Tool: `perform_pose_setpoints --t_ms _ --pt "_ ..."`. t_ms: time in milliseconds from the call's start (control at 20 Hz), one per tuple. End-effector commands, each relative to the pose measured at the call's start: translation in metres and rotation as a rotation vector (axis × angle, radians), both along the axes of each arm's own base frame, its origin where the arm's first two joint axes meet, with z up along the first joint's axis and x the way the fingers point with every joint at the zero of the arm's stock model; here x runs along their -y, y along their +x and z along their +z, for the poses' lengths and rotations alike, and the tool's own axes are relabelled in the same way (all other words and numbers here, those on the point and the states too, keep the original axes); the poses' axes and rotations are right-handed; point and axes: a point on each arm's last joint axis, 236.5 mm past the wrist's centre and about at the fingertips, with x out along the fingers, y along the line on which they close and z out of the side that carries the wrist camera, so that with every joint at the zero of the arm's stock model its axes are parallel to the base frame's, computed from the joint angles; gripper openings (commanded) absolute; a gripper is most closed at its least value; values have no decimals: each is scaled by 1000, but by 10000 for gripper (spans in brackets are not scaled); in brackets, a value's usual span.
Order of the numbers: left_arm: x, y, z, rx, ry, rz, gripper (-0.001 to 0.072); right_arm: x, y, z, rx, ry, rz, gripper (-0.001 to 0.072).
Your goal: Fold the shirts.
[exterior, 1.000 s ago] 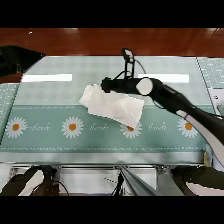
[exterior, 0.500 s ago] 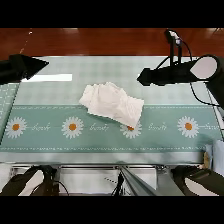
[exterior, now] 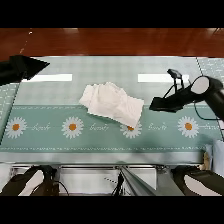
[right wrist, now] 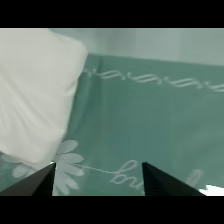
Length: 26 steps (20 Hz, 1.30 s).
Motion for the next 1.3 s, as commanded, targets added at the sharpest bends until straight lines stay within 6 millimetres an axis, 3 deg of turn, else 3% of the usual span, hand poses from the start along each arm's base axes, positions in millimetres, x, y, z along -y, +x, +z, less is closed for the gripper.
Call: perform_pose_setpoints --t_ms 0,300,350,400,450,500,600,700,850,900,1000,1100,1250 --pt "-1 0 0 1 1 2 26 -40 7 -20 15 283 -203 611" --pt "-1 0 0 1 1 2 26 -82 11 -78 -19 288 -305 609" --pt "-1 0 0 1 1 2 26 -86 16 -84 -6 286 -332 578" --pt "-1 0 0 1 1 2 26 -88 21 -84 19 283 -327 397" --pt "-1 0 0 1 1 3 26 -89 27 -75 54 285 -297 136" --pt "-1 0 0 1 1 3 26 -90 34 -60 93 299 -260 29" --pt "-1 2 -2 -5 0 3 26 -83 49 -13 204 326 -183 29" --pt "-2 4 -6 -16 -3 3 26 -68 57 55 319 360 -129 28" --pt "-3 9 -14 -39 -8 3 26 -39 42 153 404 389 -90 28" --pt "-4 12 -18 -50 -11 4 26 -25 32 175 415 351 -74 28" --pt "-5 17 -28 -77 -19 4 26 16 12 207 425 195 -91 28" --pt "-7 22 -38 -106 -26 4 26 67 -6 225 428 18 -165 28" --pt "-8 26 -48 -120 -21 -6 26 129 -39 226 342 -143 -290 28"
